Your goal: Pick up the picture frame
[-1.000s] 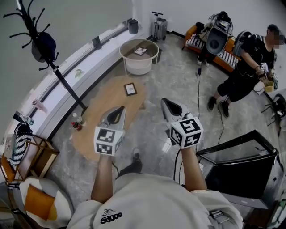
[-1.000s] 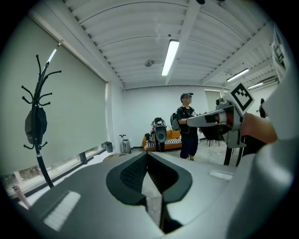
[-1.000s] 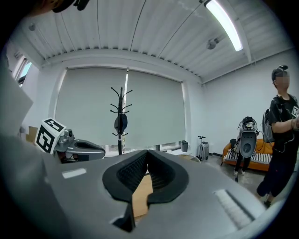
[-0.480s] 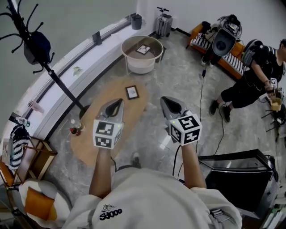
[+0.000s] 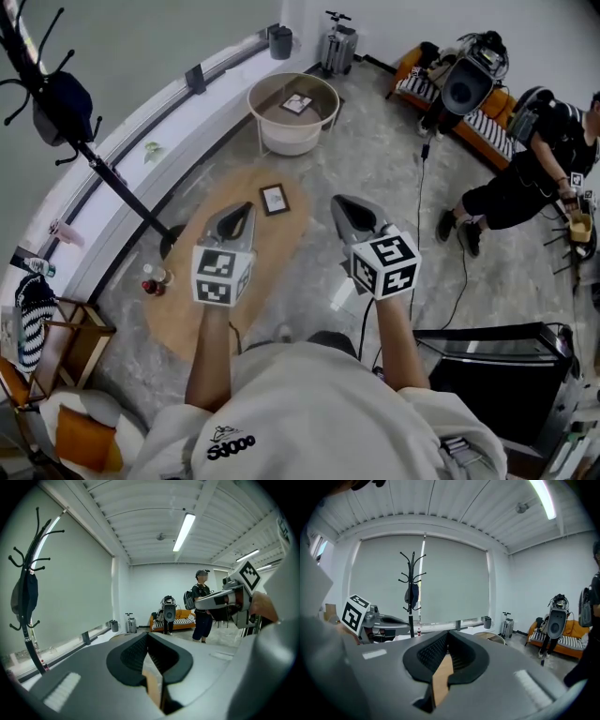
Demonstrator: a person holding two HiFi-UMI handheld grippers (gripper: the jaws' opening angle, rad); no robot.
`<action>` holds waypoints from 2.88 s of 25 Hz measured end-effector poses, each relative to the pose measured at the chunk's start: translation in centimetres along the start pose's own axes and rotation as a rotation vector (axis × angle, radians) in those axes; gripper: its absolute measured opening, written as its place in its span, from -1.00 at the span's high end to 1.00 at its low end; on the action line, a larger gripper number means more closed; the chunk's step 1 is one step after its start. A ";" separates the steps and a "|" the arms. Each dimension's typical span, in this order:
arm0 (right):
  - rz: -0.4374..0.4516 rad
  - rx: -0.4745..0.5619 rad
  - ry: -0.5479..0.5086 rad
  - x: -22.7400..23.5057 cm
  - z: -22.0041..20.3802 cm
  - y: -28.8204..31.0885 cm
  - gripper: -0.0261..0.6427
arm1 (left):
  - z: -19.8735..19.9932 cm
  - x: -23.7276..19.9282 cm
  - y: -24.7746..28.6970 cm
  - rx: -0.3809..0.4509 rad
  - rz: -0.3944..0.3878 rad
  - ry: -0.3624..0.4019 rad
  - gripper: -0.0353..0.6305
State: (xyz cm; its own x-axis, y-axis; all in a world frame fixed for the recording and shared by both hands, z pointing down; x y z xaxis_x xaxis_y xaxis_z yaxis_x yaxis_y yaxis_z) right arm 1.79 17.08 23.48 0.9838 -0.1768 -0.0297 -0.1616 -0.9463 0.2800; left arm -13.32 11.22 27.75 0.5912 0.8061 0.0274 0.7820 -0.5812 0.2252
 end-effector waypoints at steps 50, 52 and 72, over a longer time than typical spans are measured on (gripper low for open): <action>0.327 -0.458 0.100 16.2 -18.3 45.9 0.91 | -22.1 -23.0 34.9 -0.426 0.182 -0.340 0.82; 0.345 -0.499 0.123 16.2 -20.1 47.4 0.91 | -23.8 -23.5 36.0 -0.451 0.187 -0.357 0.79; 0.350 -0.847 0.264 15.4 -40.2 57.9 0.60 | -44.4 -25.9 44.3 -0.671 0.189 -0.585 0.64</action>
State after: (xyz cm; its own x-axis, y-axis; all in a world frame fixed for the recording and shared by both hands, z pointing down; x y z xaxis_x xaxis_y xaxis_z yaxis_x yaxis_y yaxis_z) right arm 10.71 -29.56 77.82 0.8929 -0.2478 0.3759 -0.4419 -0.3228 0.8370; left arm -2.73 -30.49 80.24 0.8469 0.4121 -0.3360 0.4909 -0.3634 0.7918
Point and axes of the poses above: the fingertips, and each gripper's own axes: y forward along the fingers, x to its right, z out of its top, the point moved 1 cm from there along -y, backward along the fingers, and after that the axes turned 6 degrees about -z, right-handed, at the moved point
